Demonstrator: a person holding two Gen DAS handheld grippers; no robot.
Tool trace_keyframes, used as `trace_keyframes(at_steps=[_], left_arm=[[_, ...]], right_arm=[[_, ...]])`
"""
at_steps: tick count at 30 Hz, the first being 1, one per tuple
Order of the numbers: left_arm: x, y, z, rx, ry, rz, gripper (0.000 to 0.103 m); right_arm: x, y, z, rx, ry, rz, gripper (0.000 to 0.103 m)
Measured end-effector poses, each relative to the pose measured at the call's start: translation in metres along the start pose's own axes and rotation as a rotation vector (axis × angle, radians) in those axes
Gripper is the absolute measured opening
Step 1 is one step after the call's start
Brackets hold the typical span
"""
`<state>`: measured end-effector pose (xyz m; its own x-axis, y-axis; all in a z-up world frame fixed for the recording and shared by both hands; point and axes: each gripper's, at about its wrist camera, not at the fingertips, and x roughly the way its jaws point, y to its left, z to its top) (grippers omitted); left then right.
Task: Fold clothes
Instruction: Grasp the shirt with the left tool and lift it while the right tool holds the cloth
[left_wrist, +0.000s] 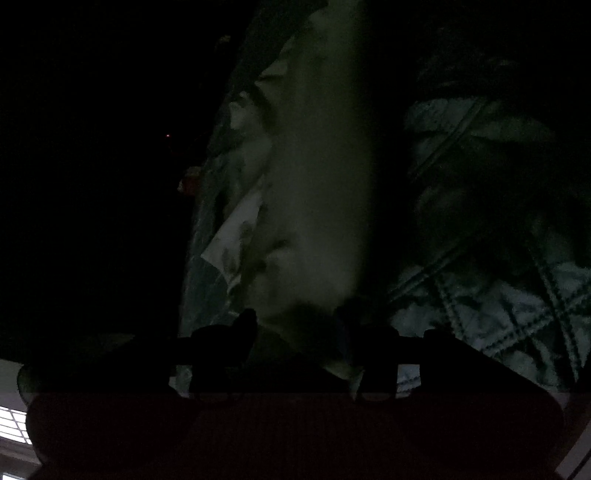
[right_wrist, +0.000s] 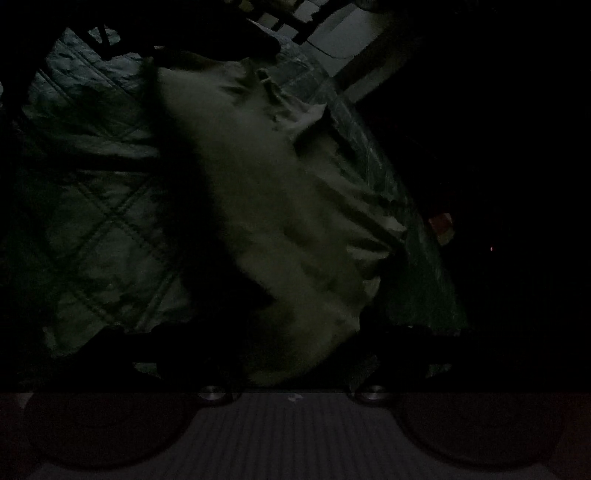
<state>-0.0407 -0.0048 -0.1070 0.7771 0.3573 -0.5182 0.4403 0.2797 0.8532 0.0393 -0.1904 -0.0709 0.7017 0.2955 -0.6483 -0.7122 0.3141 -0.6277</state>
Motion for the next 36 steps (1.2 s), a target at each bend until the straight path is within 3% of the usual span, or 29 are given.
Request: trace_keyframes(at_steps=[1,4,6,11,16,21,24,27,29,36], left_arm=[[0.0,-0.001,-0.001,0.001,0.001,0.01,0.062],[-0.002,-0.001,-0.001,-0.008,-0.016,0.022,0.064],[-0.004,0.006,-0.001,-0.094,-0.02,-0.022,0.069],[0.005,0.037,-0.005,-0.357,0.058,-0.155,0.071],[0.009,0.047,-0.006,-0.442,0.091,-0.194,0.071],[-0.009,0.027,-0.002,-0.322,0.015,-0.104,0.077],[-0.012,0.008,0.003,-0.19,-0.031,-0.069,0.088],[-0.008,0.007,0.003,-0.162,-0.045,-0.037,0.103],[-0.003,0.011,0.004,-0.172,-0.05,-0.043,0.103],[-0.001,0.0,0.009,-0.054,-0.111,0.025,0.103]], right_arm=[[0.0,0.003,0.0,-0.029,-0.009,-0.011,0.084],[0.001,0.014,0.004,-0.099,-0.034,-0.059,0.084],[-0.004,0.019,0.007,-0.111,-0.052,-0.042,0.083],[-0.01,-0.002,0.005,0.131,-0.004,0.102,0.084],[-0.014,0.003,0.0,0.12,0.001,0.084,0.084],[-0.018,0.007,-0.007,0.095,-0.024,0.064,0.085],[-0.014,0.007,-0.007,0.081,-0.027,0.019,0.087],[-0.007,0.009,-0.002,0.038,-0.046,-0.02,0.088],[-0.003,0.01,0.001,0.012,-0.049,-0.055,0.088],[0.003,0.015,0.006,0.01,-0.034,-0.131,0.088]])
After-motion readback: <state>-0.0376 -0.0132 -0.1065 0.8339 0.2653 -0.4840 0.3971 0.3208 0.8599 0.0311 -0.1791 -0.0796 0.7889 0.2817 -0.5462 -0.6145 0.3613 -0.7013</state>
